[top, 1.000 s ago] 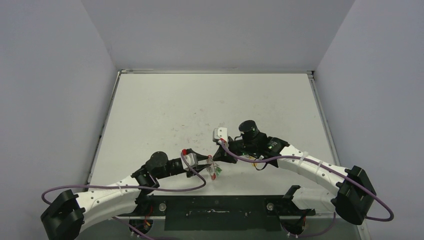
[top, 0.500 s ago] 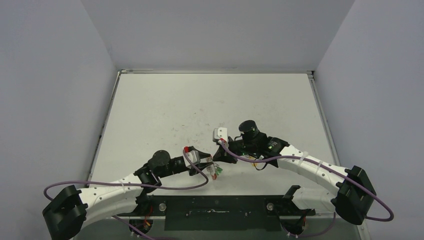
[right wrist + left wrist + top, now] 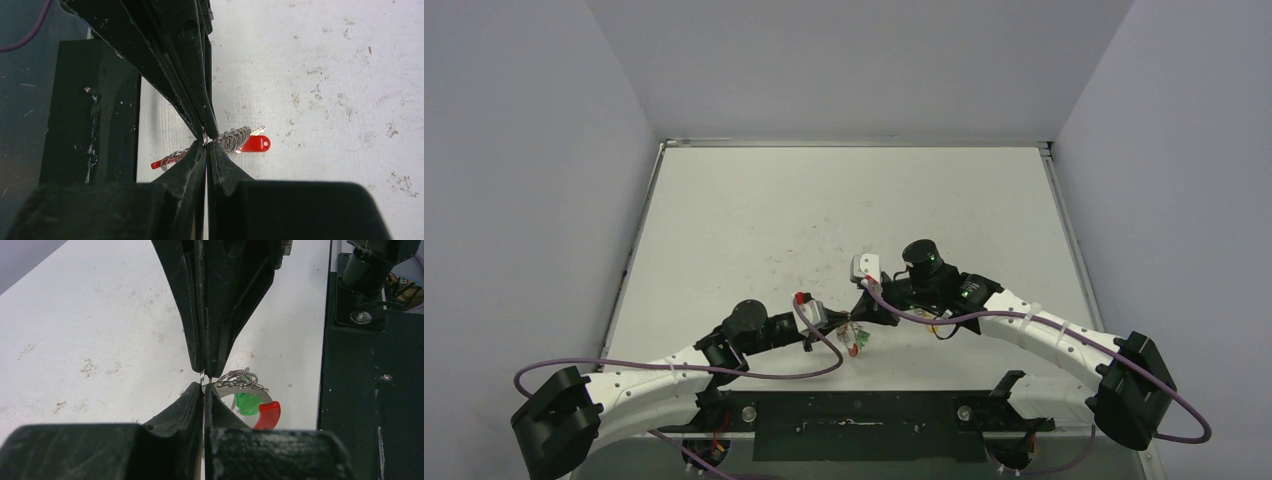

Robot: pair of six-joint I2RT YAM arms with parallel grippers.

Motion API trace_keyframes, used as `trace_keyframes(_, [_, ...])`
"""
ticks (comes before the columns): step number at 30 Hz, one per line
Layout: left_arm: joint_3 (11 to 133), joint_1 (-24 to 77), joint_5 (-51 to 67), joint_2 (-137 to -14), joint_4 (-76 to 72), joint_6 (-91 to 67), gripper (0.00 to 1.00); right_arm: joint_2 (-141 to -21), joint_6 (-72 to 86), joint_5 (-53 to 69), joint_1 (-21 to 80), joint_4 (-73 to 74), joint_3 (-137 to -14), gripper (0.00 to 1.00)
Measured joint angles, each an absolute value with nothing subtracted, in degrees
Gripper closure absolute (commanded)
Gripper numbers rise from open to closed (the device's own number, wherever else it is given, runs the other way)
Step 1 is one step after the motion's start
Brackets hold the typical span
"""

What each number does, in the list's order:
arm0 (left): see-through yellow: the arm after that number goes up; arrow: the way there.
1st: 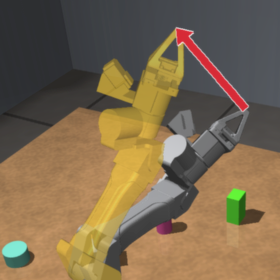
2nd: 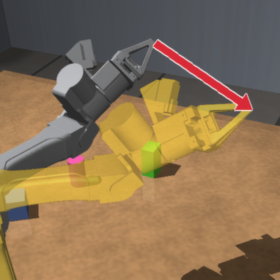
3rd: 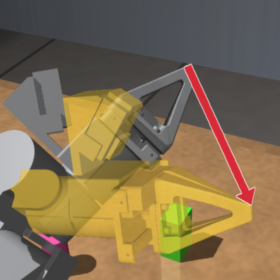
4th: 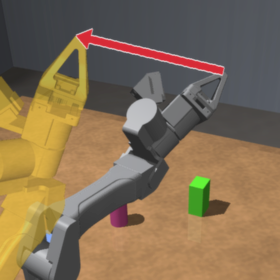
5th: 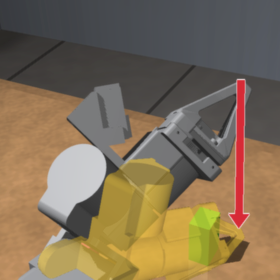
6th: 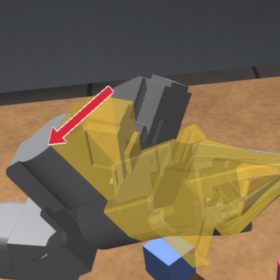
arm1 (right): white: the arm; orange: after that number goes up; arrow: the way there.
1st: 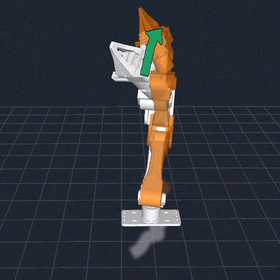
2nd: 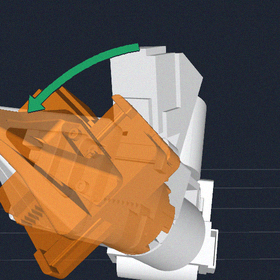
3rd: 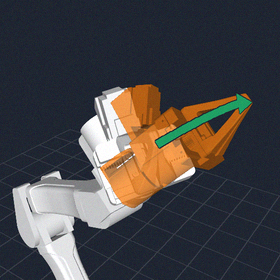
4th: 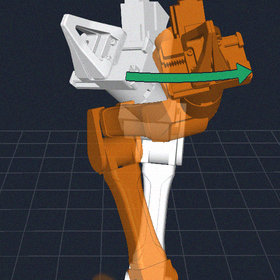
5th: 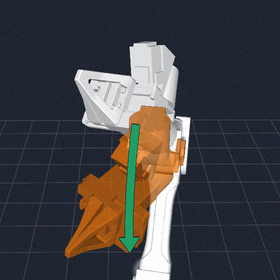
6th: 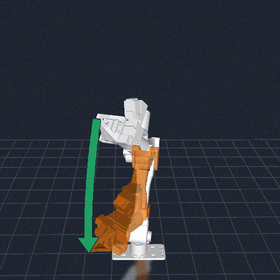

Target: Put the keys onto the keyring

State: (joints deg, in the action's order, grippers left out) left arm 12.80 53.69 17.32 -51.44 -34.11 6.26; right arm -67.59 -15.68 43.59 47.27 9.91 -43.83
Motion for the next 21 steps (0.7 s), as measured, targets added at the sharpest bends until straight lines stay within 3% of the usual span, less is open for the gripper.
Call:
trace_keyframes(2, [12.8, 53.7, 17.2, -51.4, -34.1, 6.2, 0.98, -67.6, -15.8, 43.7, 47.3, 9.9, -43.8, 1.00])
trace_keyframes(6, [12.8, 53.7, 16.9, -51.4, -34.1, 6.2, 0.85, -67.6, -15.8, 44.0, 47.2, 9.9, -43.8, 1.00])
trace_keyframes(10, [13.0, 53.9, 16.2, -51.7, -34.4, 5.9, 0.82, -67.6, -15.6, 44.3, 47.2, 9.9, -43.8, 1.00])
trace_keyframes(17, [13.6, 53.9, 15.4, -53.4, -35.3, 5.1, 0.83, -67.6, -15.6, 44.3, 47.2, 9.9, -43.8, 1.00])
trace_keyframes(21, [13.6, 54.0, 15.4, -53.6, -35.7, 4.9, 0.90, -67.6, -15.6, 44.3, 47.2, 9.9, -43.8, 1.00])
